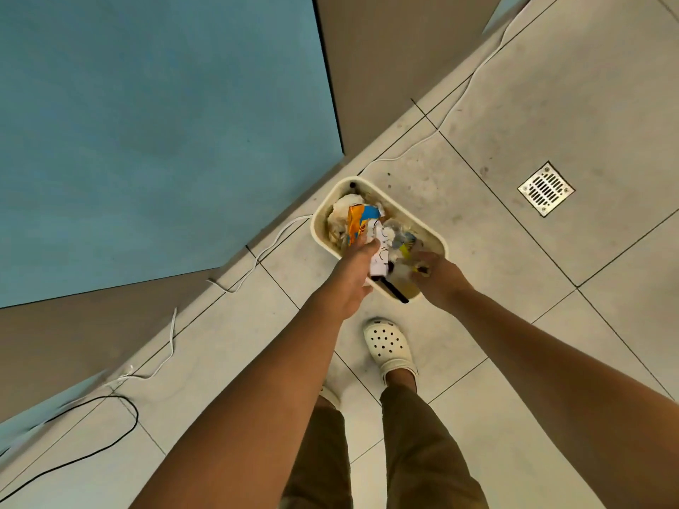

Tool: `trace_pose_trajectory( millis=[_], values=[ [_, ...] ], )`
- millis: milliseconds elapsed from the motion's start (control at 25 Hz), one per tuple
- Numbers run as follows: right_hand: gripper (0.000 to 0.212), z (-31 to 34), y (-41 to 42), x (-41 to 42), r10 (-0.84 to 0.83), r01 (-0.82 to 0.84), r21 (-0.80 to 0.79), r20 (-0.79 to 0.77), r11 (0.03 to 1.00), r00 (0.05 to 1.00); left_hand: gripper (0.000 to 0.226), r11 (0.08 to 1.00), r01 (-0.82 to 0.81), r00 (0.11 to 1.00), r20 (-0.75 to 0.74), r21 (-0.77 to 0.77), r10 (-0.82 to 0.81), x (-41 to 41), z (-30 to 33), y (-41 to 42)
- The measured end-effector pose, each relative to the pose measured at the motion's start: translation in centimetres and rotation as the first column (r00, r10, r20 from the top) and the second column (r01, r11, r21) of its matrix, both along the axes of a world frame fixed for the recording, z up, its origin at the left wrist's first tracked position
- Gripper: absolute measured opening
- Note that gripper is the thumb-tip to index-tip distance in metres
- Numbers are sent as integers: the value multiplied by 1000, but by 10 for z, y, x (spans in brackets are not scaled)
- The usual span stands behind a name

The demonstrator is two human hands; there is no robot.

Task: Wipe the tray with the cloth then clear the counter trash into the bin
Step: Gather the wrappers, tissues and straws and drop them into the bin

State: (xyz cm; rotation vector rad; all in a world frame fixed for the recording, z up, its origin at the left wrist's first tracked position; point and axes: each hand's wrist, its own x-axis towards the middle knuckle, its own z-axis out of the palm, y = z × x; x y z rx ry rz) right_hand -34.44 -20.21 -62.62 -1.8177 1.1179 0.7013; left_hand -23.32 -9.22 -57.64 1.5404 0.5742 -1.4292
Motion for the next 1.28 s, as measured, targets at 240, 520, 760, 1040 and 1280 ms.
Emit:
trace_pose_trajectory(
  millis=[240,520,760,1040,1280],
  values=[
    [35,13,7,-8,-69,71,-50,51,996,996,41,973,155,986,29,173,-162,-11,-7,40],
    [21,69,33,-5,-78,80,-26,70,996,994,30,956,120,985,86,268,-147,-9,43,101],
    [19,181,78,45,-81,55,78,383,995,920,28,967,68,940,309,244,-144,9,140,126],
    [21,362,116,100,133,-238,76,651,968,747,28,994,-60,805,593,93,-8,6,308,154],
    [20,486,144,128,284,-353,-66,737,933,613,25,993,-115,615,782,-38,101,34,438,190]
  ],
)
